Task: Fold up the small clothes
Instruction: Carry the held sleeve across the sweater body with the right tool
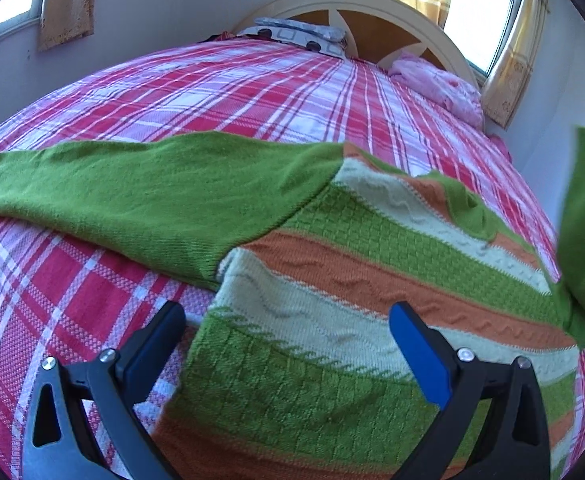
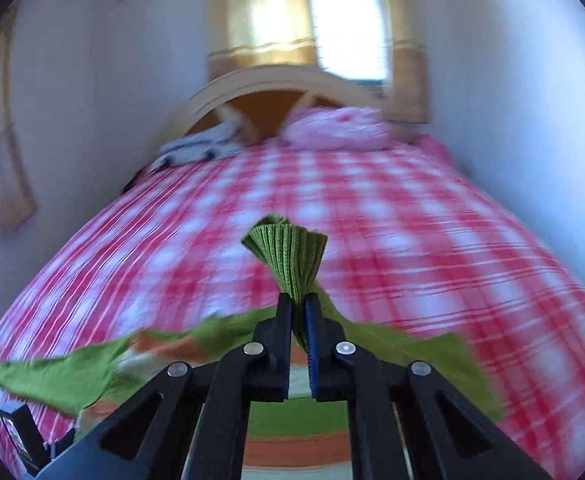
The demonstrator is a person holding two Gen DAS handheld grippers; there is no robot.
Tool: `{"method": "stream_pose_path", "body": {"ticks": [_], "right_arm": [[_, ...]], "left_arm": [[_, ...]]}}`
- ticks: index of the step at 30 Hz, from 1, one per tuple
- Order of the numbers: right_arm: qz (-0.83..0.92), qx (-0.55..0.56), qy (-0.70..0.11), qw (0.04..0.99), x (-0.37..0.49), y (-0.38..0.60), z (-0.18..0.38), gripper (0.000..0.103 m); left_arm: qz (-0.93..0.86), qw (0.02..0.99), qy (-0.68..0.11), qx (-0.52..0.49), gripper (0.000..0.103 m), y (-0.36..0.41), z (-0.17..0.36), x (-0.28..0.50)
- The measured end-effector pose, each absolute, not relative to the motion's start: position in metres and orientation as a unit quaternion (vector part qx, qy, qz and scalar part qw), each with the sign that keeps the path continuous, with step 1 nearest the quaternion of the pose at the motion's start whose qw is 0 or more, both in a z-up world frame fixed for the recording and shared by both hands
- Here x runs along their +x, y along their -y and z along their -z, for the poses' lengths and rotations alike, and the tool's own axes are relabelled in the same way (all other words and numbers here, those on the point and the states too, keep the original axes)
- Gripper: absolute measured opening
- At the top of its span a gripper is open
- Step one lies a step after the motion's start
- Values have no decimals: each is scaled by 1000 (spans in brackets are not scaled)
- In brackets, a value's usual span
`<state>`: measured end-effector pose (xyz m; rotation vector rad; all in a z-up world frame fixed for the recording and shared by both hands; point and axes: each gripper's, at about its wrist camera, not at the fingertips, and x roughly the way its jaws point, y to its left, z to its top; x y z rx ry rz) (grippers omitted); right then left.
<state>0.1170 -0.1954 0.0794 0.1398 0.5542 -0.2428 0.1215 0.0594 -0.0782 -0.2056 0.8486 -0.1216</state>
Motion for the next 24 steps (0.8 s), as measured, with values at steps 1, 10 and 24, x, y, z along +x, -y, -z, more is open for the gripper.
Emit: {"method": "stream_pose_path", "body": {"ticks": [1,10,24], "right_arm": [[106,66,-282,951,125,180,-70,6],[-2,50,-336,941,161,97,-5,6],[-298,248,-431,815,195,75,56,10]], "left_arm": [[59,905,-410,-101,103,-60,78,122],[60,906,-396,-137,103,-71,78,119],[64,905,-395,-142,103,-72,79,120]]}}
